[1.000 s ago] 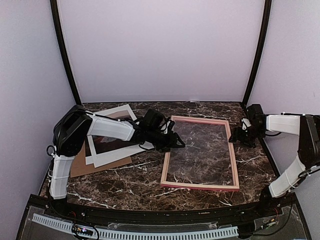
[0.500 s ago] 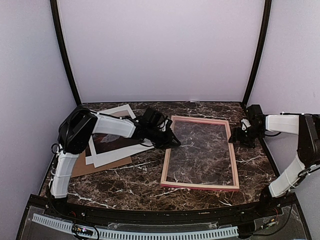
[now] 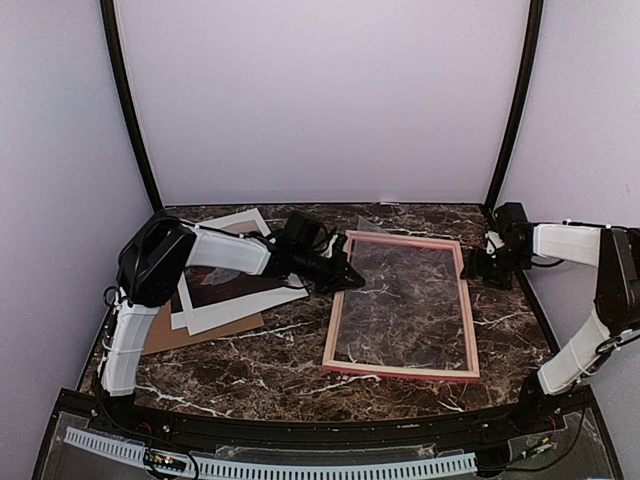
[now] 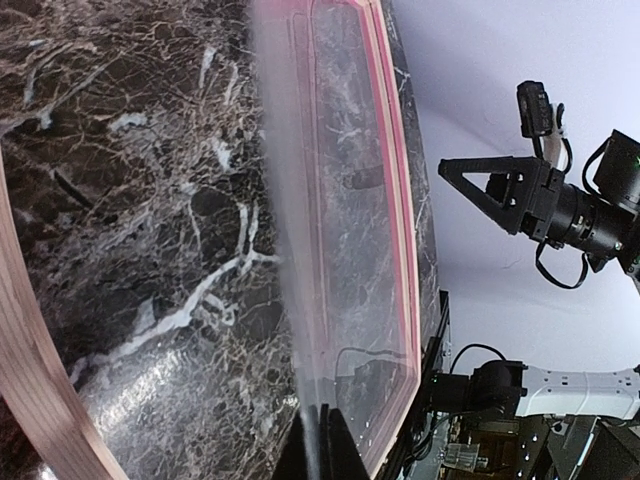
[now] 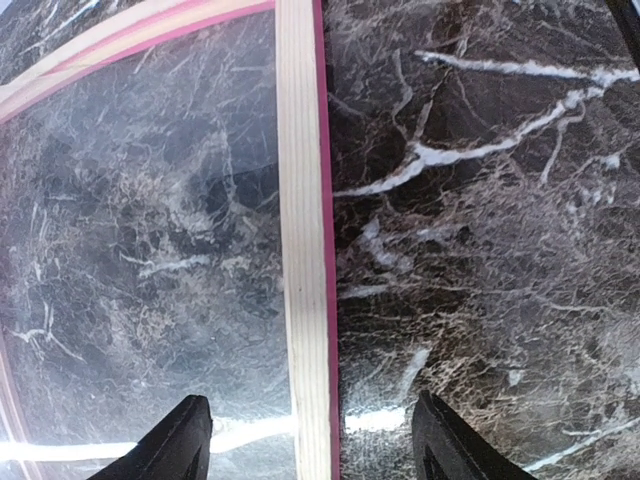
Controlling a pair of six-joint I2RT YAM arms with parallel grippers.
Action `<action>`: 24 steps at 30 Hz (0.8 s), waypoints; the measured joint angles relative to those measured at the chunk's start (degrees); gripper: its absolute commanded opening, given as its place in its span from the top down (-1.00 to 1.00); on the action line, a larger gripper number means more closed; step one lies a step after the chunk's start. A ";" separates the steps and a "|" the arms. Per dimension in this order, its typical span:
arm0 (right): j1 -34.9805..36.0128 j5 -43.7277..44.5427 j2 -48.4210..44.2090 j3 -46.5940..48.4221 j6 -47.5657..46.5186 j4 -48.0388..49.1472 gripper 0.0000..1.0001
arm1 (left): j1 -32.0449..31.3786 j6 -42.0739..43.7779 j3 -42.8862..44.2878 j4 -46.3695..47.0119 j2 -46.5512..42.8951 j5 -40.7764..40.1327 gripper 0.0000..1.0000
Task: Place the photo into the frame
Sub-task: Place the glass panel in the frame body.
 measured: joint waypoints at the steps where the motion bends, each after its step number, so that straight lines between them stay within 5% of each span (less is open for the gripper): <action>1: -0.24 0.35 -0.02 0.55 -0.09 -0.26 -0.40 | 0.00 -0.42 -0.31 1.16 0.00 0.35 1.00; 9: -2.47 2.25 -1.27 2.82 0.00 -1.07 -0.39 | -0.02 -1.88 -1.40 4.85 -0.66 1.70 1.00; 24: -4.57 -5.11 6.82 2.45 -0.15 2.95 0.02 | -0.48 0.07 -0.74 3.30 -4.17 0.35 1.00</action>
